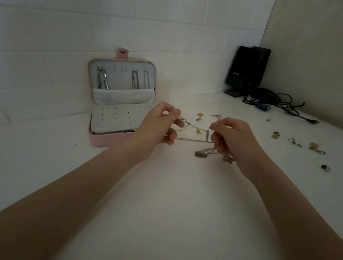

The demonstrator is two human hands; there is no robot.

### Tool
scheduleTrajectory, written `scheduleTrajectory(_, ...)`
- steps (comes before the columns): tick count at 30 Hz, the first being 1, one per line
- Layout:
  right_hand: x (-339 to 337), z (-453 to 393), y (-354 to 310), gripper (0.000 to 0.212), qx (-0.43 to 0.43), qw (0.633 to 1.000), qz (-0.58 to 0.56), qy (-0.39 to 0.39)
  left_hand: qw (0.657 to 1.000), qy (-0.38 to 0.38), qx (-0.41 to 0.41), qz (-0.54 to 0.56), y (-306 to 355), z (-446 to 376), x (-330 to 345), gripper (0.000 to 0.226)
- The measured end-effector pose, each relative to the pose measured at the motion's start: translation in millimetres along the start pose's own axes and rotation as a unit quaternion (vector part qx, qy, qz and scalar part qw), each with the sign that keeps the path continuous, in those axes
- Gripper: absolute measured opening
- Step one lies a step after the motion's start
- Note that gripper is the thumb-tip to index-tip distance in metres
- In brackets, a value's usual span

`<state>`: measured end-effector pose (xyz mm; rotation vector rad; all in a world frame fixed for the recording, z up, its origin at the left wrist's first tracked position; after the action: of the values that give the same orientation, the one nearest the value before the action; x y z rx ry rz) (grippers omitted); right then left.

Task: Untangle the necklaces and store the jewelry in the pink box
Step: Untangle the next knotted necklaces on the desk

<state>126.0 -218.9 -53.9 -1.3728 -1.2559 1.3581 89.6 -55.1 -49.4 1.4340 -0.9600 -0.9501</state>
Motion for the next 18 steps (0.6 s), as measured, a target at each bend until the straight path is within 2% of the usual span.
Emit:
scheduleTrajectory(4,-6.1,-0.6,5.2,0.006,0.044,0.996,-0.080,0.015,0.985,0.040,-0.078,0.150,-7.3,-4.5,-8.8,0.016)
scheduleTrajectory(7,-8.3,-0.3,5.3,0.005,0.050,0.993,-0.102,0.017,0.972,0.066,-0.100,0.204,-9.4,-7.5,-14.7,0.014)
scheduleTrajectory(9,-9.3,-0.2,5.2,0.010,0.046,0.994,-0.095,0.026,0.964,0.098,-0.072,0.236,-3.2,-8.7,-21.9,0.013)
scheduleTrajectory(11,-9.2,0.0,3.5,0.013,0.031,0.996,-0.077,0.028,0.968,0.112,-0.018,0.222,7.5,-8.6,-27.9,0.014)
scheduleTrajectory(18,6.7,1.6,-5.7,0.016,-0.033,0.999,0.009,-0.038,0.985,0.065,0.113,0.111,38.8,-6.6,-23.4,0.015)
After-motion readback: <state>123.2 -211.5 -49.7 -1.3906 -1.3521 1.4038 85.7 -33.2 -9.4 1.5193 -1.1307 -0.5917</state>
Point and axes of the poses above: each hand's wrist, its own z-axis away from the middle knuckle, its own x-axis out of the palm, y = z × x, the point moved 9 cm from there along -z, towards the middle knuckle, and after that the axes turned 7 degrees about y, right-handed, at the moved point
